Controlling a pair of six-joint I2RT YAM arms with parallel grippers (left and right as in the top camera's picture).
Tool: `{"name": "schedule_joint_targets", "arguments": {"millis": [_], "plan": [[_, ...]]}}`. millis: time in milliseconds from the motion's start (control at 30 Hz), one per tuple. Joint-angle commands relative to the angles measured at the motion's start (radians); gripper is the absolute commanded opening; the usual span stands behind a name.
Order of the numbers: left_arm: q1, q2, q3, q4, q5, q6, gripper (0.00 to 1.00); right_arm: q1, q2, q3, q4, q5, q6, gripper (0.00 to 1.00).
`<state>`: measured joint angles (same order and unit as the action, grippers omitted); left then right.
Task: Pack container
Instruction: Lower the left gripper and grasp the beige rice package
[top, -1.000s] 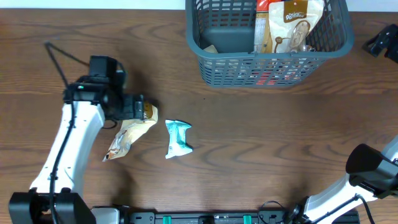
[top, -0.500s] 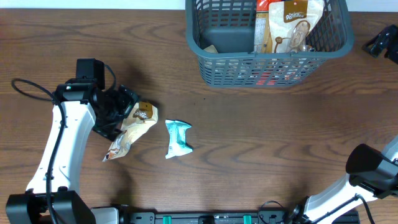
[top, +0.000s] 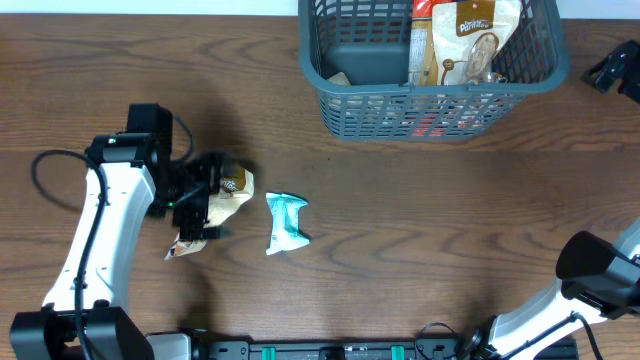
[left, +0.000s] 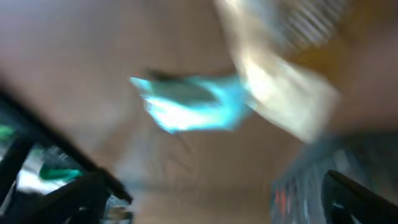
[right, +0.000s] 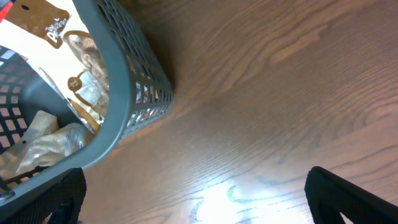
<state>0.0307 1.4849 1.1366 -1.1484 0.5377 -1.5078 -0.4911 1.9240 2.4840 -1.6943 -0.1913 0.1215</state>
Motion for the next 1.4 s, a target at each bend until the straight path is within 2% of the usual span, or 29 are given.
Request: {"name": "schedule_joint_targets", "arguments": {"millis": [0,200,333,467,567,700,833,1367], "plan": [[0.002,0.01,-0.003,-0.051,-0.228,-0.29,0.99,0.006,0.009,-0.001,-0.003,-0.008,-0.003,0.99],[0.002,0.011,-0.003,-0.034,-0.422,-0.34,0.99,0.006,0.009,-0.001,0.0,-0.008,-0.003,0.99],[0.002,0.012,-0.011,0.053,-0.502,-0.332,0.99,0.006,0.009,-0.001,0.003,-0.008,-0.003,0.99],[0.001,0.02,-0.053,0.177,-0.485,-0.328,0.99,0.006,0.009,-0.001,0.003,-0.008,-0.003,0.99],[0.001,0.043,-0.105,0.261,-0.418,-0.375,0.99,0.006,0.009,-0.001,0.003,-0.008,-0.003,0.99],[0.001,0.111,-0.16,0.284,-0.274,-0.518,0.99,0.006,0.009,-0.001,0.003,-0.008,-0.003,0.99],[-0.002,0.169,-0.173,0.289,-0.205,-0.558,0.99,0.006,0.009,-0.001,0.002,-0.008,-0.003,0.99],[-0.005,0.247,-0.179,0.339,-0.357,-0.569,0.99,0.006,0.009,-0.001,-0.003,-0.008,-0.003,0.99]]}}
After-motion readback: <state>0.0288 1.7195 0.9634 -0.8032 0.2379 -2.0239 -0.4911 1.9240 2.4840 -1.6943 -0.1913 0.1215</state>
